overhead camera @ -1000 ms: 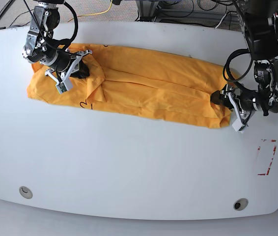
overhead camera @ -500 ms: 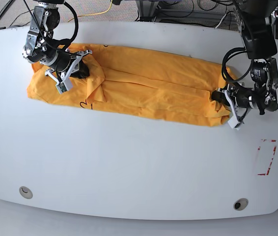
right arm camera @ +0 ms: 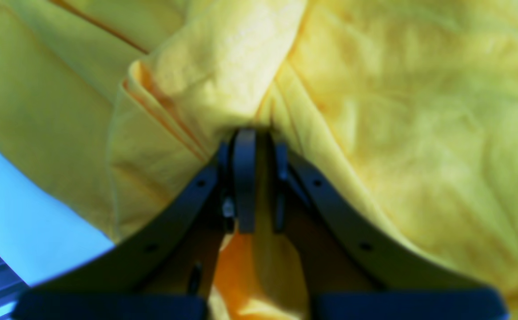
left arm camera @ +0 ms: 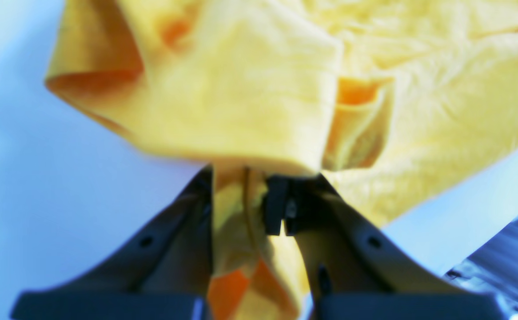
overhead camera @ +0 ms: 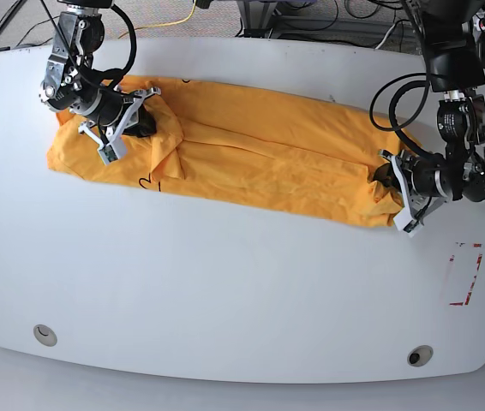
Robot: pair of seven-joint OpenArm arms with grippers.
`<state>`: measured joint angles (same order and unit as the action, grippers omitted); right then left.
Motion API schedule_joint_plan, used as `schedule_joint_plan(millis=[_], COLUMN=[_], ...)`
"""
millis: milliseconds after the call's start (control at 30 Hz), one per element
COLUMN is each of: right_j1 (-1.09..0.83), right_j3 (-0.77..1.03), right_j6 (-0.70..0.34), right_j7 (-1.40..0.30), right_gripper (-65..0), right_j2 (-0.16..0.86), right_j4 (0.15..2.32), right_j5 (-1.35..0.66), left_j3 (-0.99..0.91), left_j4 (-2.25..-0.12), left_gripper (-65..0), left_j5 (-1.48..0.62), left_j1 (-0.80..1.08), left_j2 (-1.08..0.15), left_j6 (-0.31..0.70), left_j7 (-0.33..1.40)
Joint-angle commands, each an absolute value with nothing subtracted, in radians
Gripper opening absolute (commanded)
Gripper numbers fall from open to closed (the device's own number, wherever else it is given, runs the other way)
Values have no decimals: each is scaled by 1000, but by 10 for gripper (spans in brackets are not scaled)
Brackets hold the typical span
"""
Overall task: Layout the t-shirt on the table in an organized manner, then fold the t-shirt properly
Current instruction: 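Regrip the strip end with the left gripper and lift it, then fold the held end with the left gripper toward the right gripper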
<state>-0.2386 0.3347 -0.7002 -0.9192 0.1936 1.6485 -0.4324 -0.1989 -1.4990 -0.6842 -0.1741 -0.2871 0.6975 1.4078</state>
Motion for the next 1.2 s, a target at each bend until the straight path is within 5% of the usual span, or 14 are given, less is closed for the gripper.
schedule_joint_plan(millis=[0,500,1167], right_j1=[-234,-219,-217], right_j3=[337,337,335], right_j6=[-698,-698,-698], right_j7=[-935,-935,-935], right_gripper=[-599,-599,-599], right_j2=[200,200,200], right_j4=[1636,1620,1620], right_j5=[-410,-409,-409], left_j3=[-176,168,232], left_j4=[-1598,-1778,-1679], left_gripper=[-625,-624,-619], left_j5=[-705,-697,-697], left_j1=[-193,-170,-174], left_j2=[-294,-156,35], left_j6=[698,698,698], left_j7=[1396,1396,1396])
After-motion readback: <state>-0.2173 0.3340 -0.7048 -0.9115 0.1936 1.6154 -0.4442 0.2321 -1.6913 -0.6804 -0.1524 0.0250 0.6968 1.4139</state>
